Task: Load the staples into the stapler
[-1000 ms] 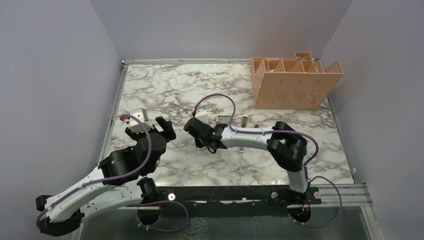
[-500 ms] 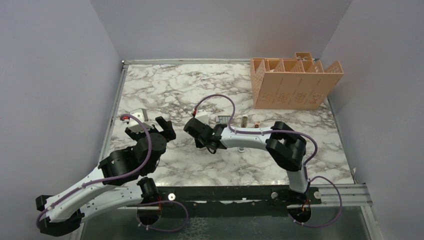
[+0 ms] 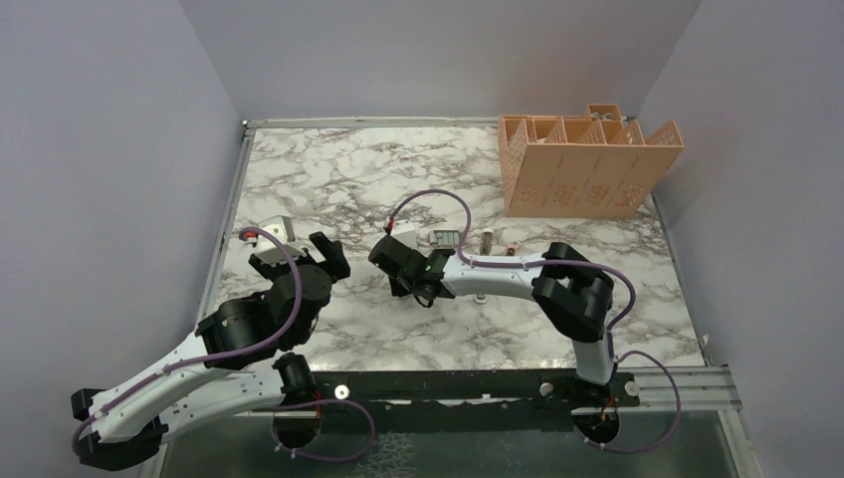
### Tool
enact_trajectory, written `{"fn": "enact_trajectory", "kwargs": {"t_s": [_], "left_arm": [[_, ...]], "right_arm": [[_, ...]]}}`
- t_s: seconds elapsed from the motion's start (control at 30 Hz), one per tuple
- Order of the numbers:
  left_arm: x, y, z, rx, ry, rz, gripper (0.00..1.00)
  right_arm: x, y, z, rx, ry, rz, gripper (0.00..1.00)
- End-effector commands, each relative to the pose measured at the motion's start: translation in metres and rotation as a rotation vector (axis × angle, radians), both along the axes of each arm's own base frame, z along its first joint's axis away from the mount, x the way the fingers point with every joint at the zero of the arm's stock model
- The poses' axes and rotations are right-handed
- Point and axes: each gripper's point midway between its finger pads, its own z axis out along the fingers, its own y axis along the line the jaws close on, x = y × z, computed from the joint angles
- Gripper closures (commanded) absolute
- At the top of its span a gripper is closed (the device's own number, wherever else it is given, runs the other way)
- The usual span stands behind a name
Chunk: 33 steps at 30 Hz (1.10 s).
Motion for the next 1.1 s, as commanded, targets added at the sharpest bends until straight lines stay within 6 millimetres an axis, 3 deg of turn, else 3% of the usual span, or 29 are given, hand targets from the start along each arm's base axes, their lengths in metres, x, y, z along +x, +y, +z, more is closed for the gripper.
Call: {"fn": "enact_trajectory", "kwargs": {"t_s": [0.0,0.23,0.37,0.57,0.6,0.67,0.73,0.9,1.07], "left_arm": [[0.0,0.005,-0.003,0.023,-0.002,0.018,0.16],[0.0,0.004,-0.004,0.027,0.0,0.017,0.16],[-0.001,0.005,-0.003,0.023,-0.002,0.016,0.16],[-0.001,0.005,-0.003,0.019,-0.002,0.014,0.16],[-0.001,0.005,-0.004,0.019,-0.001,0.013,0.16],[-0.001,0.004,-0.005,0.022,0.003,0.011,0.16],[0.0,0.002,-0.008,0.03,0.01,0.008,0.16],[0.002,-0.006,-0.015,0.071,0.037,-0.003,0.16],[0.007,-0.016,-0.024,0.123,0.066,-0.012,0.16]], "right_arm": [[-0.015,-0.007,-0.005,-0.022,0.065,0.025,0.75],[-0.004,-0.002,0.022,-0.002,0.011,-0.002,0.57],[0.003,-0.001,0.045,0.034,-0.031,-0.022,0.52],[0.024,-0.018,0.073,0.044,-0.098,-0.085,0.53],[0.03,-0.024,0.077,0.04,-0.11,-0.104,0.56],[0.044,-0.039,0.081,0.026,-0.122,-0.15,0.71],[0.059,-0.057,0.082,0.005,-0.122,-0.203,0.75],[0.09,-0.092,0.076,-0.037,-0.123,-0.273,0.74],[0.111,-0.108,0.057,-0.087,-0.104,-0.273,0.7]]}}
